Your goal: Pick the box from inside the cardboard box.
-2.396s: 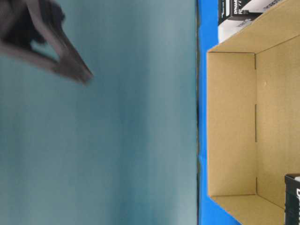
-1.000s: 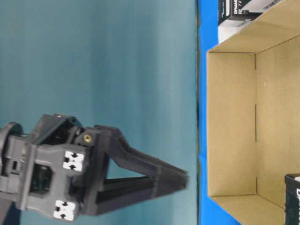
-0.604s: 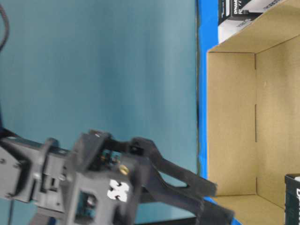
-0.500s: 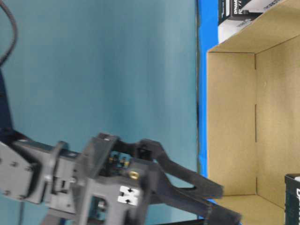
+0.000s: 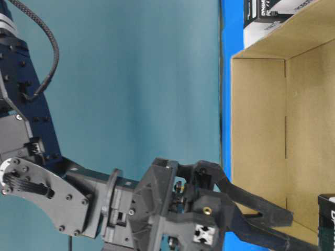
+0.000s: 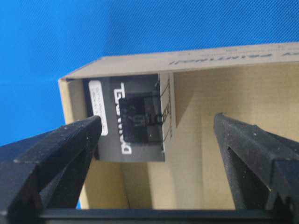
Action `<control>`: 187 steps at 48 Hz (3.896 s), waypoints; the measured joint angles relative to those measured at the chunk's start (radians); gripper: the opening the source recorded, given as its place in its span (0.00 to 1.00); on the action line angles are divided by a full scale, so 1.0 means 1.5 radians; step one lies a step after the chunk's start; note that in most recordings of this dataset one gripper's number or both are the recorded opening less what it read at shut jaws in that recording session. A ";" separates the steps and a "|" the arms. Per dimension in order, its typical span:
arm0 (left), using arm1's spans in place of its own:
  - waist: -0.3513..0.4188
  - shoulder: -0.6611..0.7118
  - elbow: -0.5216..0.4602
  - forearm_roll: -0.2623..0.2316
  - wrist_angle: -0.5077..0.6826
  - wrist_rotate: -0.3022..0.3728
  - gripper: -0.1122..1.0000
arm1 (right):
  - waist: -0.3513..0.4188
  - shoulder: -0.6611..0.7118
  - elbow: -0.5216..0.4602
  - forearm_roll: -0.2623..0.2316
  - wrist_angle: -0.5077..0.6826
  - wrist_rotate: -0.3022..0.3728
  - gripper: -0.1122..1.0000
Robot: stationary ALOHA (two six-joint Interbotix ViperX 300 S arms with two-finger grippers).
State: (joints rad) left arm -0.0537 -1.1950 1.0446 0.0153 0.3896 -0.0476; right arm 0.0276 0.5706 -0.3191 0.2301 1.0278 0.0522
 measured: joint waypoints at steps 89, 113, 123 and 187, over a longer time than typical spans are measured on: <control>0.001 -0.001 0.000 0.001 0.001 -0.003 0.04 | -0.079 0.020 0.005 -0.007 0.011 -0.044 1.00; 0.000 -0.001 -0.001 0.000 0.001 -0.004 0.04 | -0.127 0.019 0.005 -0.008 0.011 -0.048 1.00; 0.000 -0.001 -0.001 0.001 0.001 -0.004 0.04 | -0.132 0.019 0.005 -0.010 0.009 -0.049 1.00; 0.000 -0.014 -0.012 0.001 0.001 -0.017 0.04 | -0.108 -0.063 -0.361 -0.014 0.397 -0.044 1.00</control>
State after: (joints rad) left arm -0.0537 -1.2164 1.0262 0.0169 0.3912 -0.0736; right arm -0.1350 0.4755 -0.8606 0.2086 1.6230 -0.0138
